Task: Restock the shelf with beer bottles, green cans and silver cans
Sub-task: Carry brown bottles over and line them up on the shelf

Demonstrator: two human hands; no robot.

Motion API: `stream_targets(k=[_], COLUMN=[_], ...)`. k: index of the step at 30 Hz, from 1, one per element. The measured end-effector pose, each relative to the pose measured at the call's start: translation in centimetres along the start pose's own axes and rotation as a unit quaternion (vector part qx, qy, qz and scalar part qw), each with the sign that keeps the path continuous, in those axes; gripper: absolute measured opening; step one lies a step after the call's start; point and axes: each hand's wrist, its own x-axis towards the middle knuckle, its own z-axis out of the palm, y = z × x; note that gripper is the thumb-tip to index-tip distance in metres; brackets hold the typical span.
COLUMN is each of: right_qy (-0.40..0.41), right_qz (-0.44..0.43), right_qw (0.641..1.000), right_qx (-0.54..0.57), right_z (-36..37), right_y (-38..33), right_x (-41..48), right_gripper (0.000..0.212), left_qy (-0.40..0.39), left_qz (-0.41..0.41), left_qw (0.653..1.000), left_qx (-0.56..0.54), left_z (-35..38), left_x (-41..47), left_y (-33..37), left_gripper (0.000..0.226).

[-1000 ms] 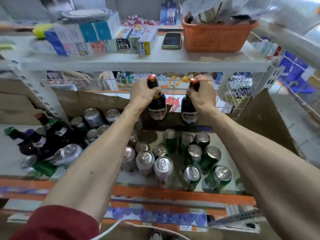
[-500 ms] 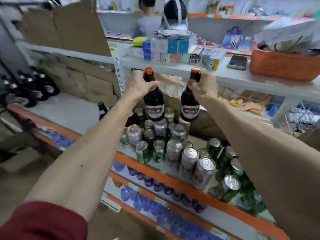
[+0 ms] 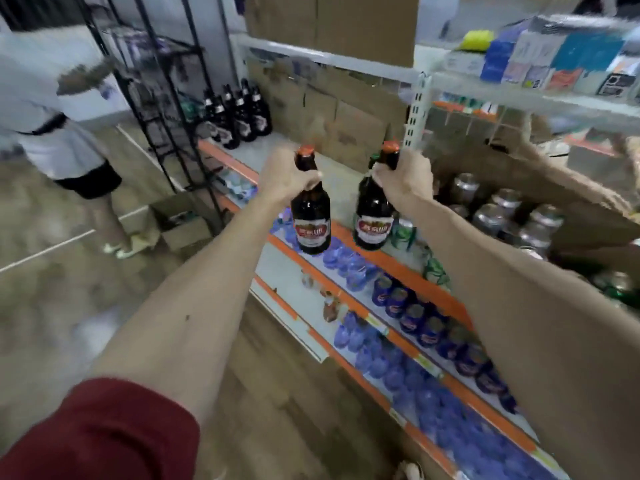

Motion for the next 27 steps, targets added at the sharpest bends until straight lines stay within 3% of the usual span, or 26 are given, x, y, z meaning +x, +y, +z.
stream_targets(k=[10,21,27], right_qy=[-0.071,-0.108,-0.131], right_qz=[-0.030,-0.049,-0.079], right_qw=[0.997,0.992,0.988], right_qx=[0.000,0.034,0.019], right_z=[12.0,26.3,32.5], right_y=[-7.5,-15.7,-21.9], right_x=[-1.1,9.4,14.2], right_gripper=[0.018,0.020,0.018], left_qy=[0.008,0.034,0.051], left_qz=[-0.056,-0.061,-0.107], left_qw=[0.998,0.997,0.992], left_qx=[0.007,0.027,0.031], left_z=[-5.1,-11.4,-16.0], left_x=[2.9,16.9,23.3], left_y=[-13.5,-21.2,-25.4], left_gripper=[0.029,0.031,0.031])
